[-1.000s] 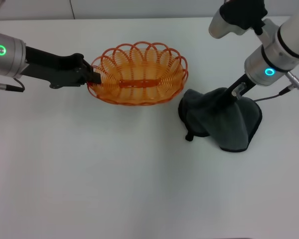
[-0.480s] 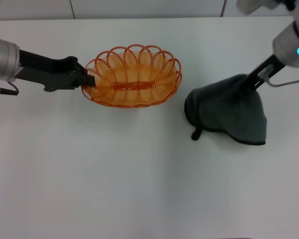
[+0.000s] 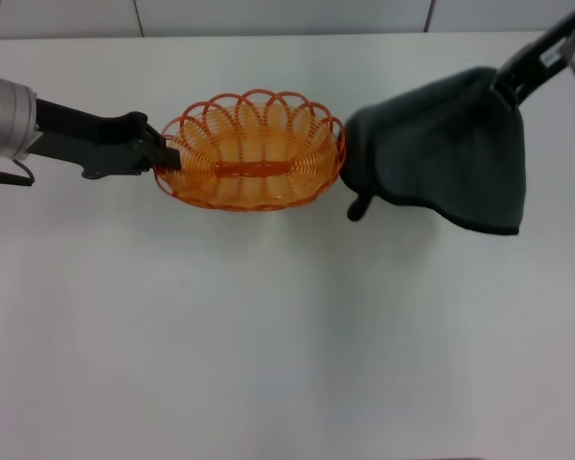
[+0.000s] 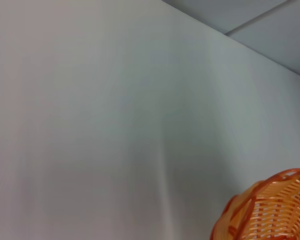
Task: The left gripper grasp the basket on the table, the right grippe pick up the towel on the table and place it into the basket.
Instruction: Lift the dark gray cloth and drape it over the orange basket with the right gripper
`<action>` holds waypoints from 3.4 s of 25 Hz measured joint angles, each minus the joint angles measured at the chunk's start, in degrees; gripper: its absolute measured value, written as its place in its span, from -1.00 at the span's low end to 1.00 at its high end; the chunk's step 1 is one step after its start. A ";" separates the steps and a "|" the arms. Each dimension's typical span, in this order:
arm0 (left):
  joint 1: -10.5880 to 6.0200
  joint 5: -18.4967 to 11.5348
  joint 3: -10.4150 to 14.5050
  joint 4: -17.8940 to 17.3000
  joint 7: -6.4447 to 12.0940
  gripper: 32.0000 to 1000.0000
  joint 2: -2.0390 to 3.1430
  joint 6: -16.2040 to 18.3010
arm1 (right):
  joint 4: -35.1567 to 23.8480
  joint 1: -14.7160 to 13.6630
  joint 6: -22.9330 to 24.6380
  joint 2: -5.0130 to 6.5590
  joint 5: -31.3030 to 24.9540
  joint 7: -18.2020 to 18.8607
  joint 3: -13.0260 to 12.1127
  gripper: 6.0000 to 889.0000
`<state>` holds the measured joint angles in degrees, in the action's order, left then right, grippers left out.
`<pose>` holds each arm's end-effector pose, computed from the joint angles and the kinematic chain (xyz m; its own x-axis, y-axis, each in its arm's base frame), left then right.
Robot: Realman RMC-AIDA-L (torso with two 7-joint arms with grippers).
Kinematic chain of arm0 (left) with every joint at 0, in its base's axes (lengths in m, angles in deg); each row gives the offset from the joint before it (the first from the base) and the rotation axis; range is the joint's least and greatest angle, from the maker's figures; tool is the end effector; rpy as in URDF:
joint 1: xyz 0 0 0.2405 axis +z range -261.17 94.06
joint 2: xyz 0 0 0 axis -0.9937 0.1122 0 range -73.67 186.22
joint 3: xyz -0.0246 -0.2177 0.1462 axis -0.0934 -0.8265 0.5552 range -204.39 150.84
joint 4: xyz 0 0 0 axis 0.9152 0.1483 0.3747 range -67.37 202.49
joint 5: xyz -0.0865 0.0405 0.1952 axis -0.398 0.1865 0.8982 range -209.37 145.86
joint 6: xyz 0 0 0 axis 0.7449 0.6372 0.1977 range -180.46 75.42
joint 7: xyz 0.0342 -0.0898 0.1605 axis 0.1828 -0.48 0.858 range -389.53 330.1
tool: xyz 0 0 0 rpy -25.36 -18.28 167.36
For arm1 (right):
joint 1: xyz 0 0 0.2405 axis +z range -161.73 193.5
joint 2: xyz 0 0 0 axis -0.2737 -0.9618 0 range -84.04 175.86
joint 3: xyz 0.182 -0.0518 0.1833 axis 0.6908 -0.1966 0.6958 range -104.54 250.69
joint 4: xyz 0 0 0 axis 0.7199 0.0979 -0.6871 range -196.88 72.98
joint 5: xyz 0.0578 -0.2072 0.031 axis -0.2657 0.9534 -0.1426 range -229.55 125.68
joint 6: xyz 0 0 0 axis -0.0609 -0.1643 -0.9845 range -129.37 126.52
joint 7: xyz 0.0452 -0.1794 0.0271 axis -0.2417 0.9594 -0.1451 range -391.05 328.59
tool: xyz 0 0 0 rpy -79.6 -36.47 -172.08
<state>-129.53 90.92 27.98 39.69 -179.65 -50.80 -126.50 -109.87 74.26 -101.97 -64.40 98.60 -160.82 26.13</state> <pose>-0.2563 0.4378 -0.0162 0.1341 0.9480 0.2885 0.9909 -0.1261 -0.0463 0.1695 0.4328 0.0216 0.7392 -0.6550 0.1565 -0.6213 -0.7530 -0.2170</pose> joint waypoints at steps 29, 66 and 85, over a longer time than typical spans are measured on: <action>-0.26 1.42 -0.33 -0.05 -0.07 -0.89 -0.41 0.24 | -3.07 10.99 -7.05 2.15 -17.33 -3.89 0.19 -0.83; -1.84 0.89 0.00 -1.00 -0.60 -0.89 -0.57 -1.28 | 9.24 12.82 16.16 -6.64 -5.80 4.80 -11.83 -0.79; -2.19 1.19 0.00 -1.67 -0.62 -0.89 -1.11 -1.89 | 13.77 13.41 23.37 -7.89 -5.70 5.66 -16.84 -0.73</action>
<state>-131.72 92.11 27.98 38.02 -180.27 -51.91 -128.38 -96.09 87.67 -78.60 -72.29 92.91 -155.16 9.29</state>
